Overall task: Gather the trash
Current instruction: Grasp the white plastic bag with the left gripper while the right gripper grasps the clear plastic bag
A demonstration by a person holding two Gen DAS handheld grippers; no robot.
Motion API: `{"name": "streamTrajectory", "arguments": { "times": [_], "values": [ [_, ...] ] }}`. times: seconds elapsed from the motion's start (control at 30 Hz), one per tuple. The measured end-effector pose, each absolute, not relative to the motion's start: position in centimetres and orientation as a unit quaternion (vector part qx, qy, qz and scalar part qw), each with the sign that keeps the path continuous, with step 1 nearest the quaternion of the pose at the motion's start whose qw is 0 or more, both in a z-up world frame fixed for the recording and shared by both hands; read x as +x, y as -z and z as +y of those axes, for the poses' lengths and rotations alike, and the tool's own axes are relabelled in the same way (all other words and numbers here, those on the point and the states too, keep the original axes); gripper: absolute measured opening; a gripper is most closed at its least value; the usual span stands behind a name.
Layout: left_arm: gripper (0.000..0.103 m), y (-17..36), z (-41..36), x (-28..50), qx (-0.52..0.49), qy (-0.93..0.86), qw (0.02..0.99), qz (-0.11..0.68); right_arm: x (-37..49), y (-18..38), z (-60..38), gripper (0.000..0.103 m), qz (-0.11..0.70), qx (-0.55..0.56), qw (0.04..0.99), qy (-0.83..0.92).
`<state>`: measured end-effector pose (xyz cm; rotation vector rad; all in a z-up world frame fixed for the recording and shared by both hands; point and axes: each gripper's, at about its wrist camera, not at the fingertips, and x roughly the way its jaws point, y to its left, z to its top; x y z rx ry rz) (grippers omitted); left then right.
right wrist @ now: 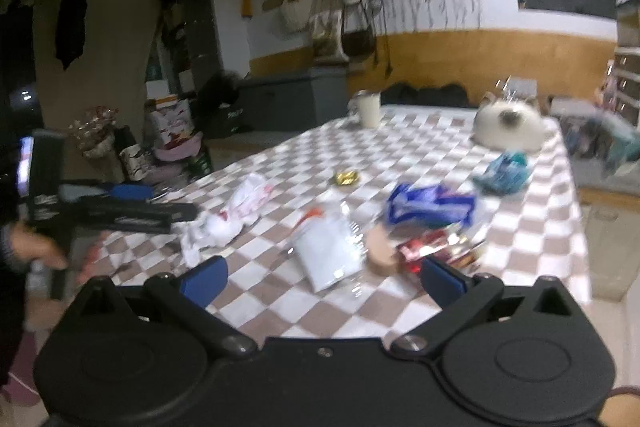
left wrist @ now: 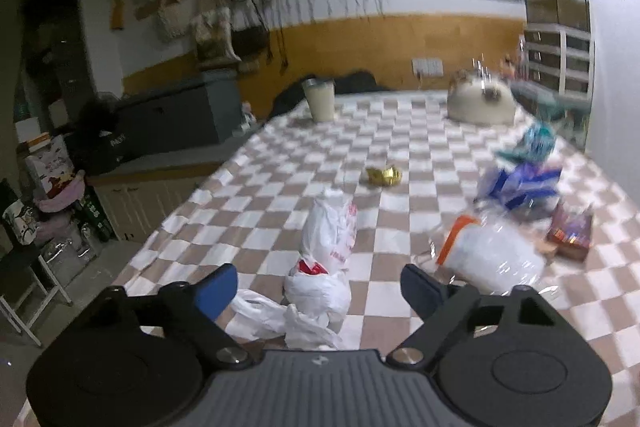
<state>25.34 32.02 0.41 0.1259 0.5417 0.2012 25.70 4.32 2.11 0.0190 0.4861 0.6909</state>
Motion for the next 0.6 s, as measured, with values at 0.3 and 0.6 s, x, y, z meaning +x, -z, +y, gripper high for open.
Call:
{"name": "streamTrajectory", "arguments": {
  "times": [0.3,0.6],
  "values": [
    [0.068,3.8,33.6,31.2,0.078,-0.106,0.933,0.334,28.1,-0.6,5.4,0.101,0.282,0.054,0.888,-0.359],
    [0.051,5.0,34.6,31.7,-0.010,-0.119,0.939,0.322,34.1,1.9,5.4,0.086,0.338,0.153,0.857,-0.359]
  ]
}}
